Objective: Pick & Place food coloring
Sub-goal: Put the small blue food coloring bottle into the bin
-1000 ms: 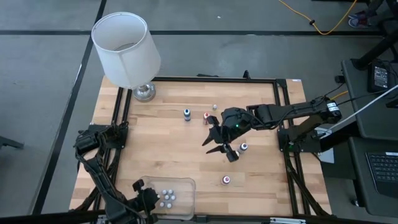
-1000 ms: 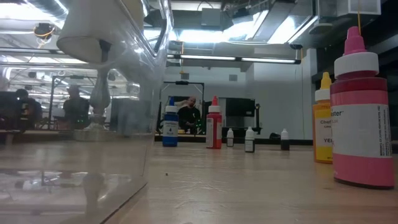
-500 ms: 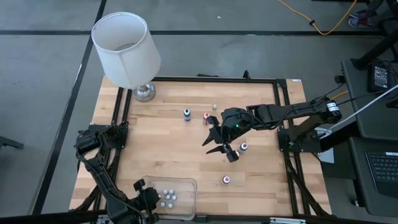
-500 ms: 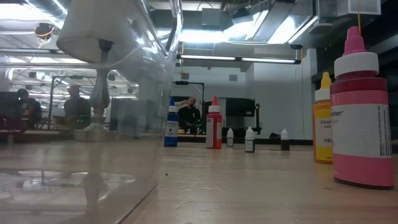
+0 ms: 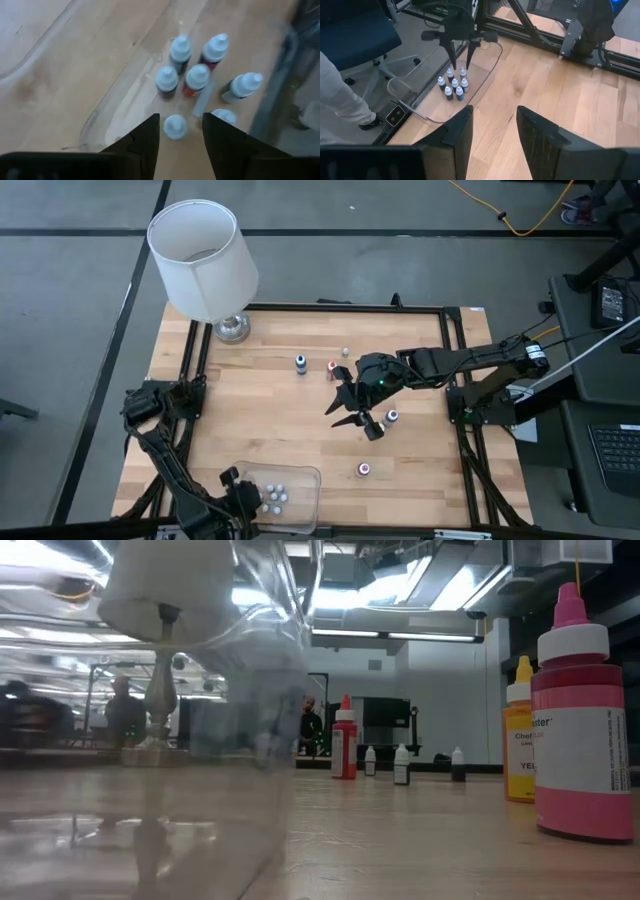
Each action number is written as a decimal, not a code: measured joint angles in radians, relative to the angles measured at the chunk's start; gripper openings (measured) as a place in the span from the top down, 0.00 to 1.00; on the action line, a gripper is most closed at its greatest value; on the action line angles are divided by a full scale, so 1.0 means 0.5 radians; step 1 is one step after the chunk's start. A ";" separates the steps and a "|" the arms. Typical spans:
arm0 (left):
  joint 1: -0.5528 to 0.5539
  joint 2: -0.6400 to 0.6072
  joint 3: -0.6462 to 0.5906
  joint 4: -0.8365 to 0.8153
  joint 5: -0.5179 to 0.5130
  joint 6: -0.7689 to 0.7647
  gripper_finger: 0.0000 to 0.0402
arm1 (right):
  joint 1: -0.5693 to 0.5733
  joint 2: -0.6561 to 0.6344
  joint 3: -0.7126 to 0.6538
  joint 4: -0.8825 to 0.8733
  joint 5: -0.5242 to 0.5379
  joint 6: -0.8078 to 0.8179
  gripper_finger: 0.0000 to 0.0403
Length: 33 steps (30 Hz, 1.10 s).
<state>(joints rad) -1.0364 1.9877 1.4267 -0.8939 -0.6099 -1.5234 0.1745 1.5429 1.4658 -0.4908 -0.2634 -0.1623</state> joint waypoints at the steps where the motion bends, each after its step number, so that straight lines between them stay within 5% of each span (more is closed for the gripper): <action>1: 0.005 -0.029 0.013 -0.013 -0.009 0.015 0.64 | 0.000 0.000 0.000 -0.001 0.000 -0.001 0.62; 19: 0.118 -0.670 0.146 -0.204 -0.295 0.362 0.64 | -0.001 0.000 0.001 -0.049 0.001 0.003 0.62; 26: 0.165 -0.826 0.146 -0.211 -0.594 0.573 0.64 | -0.039 0.001 0.002 -0.400 0.298 0.007 0.62; 33: 0.267 -0.842 0.144 -0.345 -0.778 0.585 0.64 | -0.153 0.001 -0.051 -0.658 0.298 0.037 0.57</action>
<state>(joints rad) -0.9028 1.5669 1.4985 -1.0665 -0.9990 -1.2309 0.0982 1.5433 1.4403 -0.8196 -0.1143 -0.1440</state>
